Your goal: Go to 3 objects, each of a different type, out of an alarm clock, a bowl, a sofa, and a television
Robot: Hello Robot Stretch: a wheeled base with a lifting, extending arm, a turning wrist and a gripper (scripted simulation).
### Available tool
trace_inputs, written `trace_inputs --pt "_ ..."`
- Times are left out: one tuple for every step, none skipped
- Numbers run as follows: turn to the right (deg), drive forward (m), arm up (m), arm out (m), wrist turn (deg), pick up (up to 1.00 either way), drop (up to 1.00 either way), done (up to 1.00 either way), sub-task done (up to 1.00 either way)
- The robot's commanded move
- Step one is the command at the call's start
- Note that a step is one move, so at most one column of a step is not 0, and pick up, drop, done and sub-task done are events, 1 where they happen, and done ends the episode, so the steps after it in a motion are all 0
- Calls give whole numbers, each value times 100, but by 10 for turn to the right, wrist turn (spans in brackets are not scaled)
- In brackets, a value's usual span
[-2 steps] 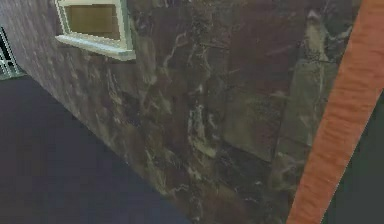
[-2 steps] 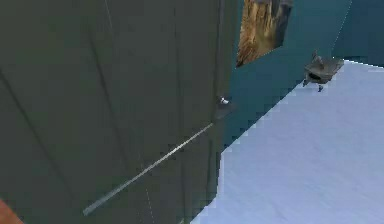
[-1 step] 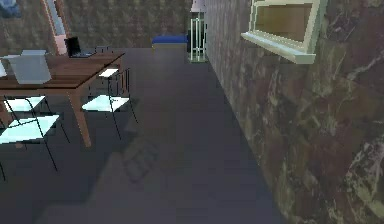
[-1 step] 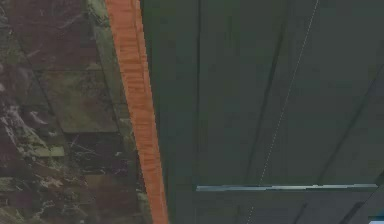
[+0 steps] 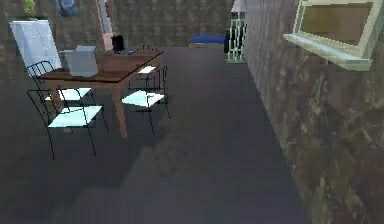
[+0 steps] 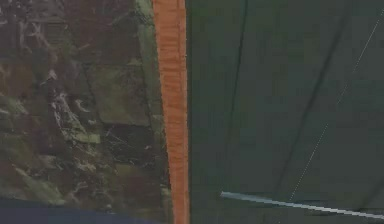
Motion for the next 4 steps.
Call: trace_inputs --pt "0 100 0 0 0 0 0 0 0" --pt "0 100 0 0 0 0 0 0 0" --pt "0 65 0 0 0 0 0 0 0" --pt "270 0 0 0 0 0 0 0 0"
